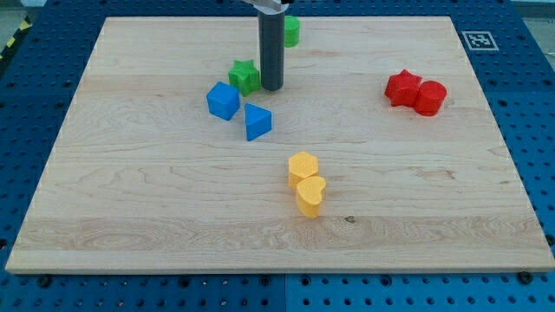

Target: Move your arm towards the green circle

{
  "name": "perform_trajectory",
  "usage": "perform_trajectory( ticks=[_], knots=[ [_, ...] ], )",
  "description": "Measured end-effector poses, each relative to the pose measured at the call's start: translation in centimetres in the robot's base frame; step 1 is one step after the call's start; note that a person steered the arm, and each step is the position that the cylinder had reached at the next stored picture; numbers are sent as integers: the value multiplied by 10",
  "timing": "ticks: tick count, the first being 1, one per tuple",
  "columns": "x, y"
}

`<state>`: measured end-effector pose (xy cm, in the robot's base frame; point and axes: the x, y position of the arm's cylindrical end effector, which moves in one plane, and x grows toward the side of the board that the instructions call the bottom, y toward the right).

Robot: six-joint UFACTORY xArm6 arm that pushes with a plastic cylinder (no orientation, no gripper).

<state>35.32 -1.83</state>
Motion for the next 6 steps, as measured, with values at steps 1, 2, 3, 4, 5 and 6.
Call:
perform_trajectory(
  ticks=[1, 2, 3, 4, 5, 6],
  knots=[
    [0, -25],
    [-4, -33],
    [-15, -23],
    [-34, 27],
    [-70, 67],
    [-98, 85]
  ],
)
